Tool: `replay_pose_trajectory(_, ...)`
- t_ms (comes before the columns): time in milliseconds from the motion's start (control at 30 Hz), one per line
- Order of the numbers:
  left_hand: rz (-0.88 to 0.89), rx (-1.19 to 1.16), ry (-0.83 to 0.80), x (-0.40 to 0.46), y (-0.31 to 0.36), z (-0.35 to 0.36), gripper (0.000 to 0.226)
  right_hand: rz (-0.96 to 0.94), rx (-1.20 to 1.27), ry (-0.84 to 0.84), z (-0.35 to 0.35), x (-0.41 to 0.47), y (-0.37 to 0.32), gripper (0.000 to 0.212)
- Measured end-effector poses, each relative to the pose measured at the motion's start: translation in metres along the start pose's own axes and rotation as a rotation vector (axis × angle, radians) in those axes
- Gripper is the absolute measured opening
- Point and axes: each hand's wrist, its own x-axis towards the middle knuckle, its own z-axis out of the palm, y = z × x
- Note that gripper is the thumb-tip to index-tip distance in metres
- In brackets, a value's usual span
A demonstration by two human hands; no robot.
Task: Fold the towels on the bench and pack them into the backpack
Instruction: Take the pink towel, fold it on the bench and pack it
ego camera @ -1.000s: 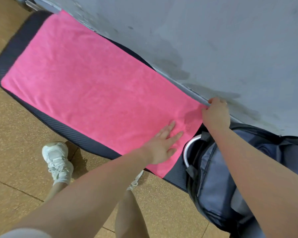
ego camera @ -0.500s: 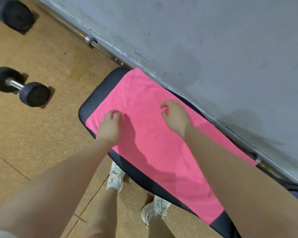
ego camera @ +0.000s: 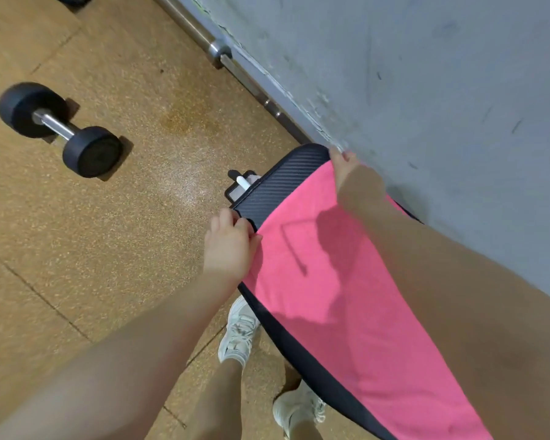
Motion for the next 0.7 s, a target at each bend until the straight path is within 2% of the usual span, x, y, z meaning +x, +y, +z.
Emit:
replay_pose_trajectory(67,0.016,-0.091,-0.011,0.002,-0.006,-0.008,0.027,0.066,-0.099,0.023,-0.008,0.005,0.003,0.04)
replay_pose_trajectory(133,0.03,-0.216,-0.033,0.005,-0.012,-0.019,0.019,0.108,-0.14,0.031,-0.016,0.008,0.002,0.034)
replay_pose_trajectory(233,-0.021,-0.263,-0.05,0.005,-0.02,-0.041,0.017,0.06,-0.082,0.077,-0.027,0.01,-0.013,0.026)
replay_pose_trajectory(333,-0.098,-0.236,0.057,0.002,-0.027,-0.065,0.02,-0.005,-0.049,0.134,-0.044,0.015,-0.036,0.022)
replay_pose_trajectory(433,-0.127,-0.342,0.141,-0.003,-0.033,-0.085,0.026,-0.028,-0.035,0.161,-0.065,0.015,-0.049,0.02)
replay_pose_trajectory(533,-0.085,-0.323,0.101,-0.015,-0.031,-0.089,0.03,-0.065,0.131,0.092,-0.074,-0.003,-0.042,0.008)
replay_pose_trajectory(600,-0.05,-0.277,0.059,-0.026,-0.022,-0.084,0.025,-0.059,0.266,0.036,-0.074,-0.027,-0.027,0.014)
replay_pose_trajectory(700,0.077,-0.32,-0.049,-0.051,0.0,-0.069,0.014,-0.017,0.38,0.051,-0.071,-0.065,0.008,0.017)
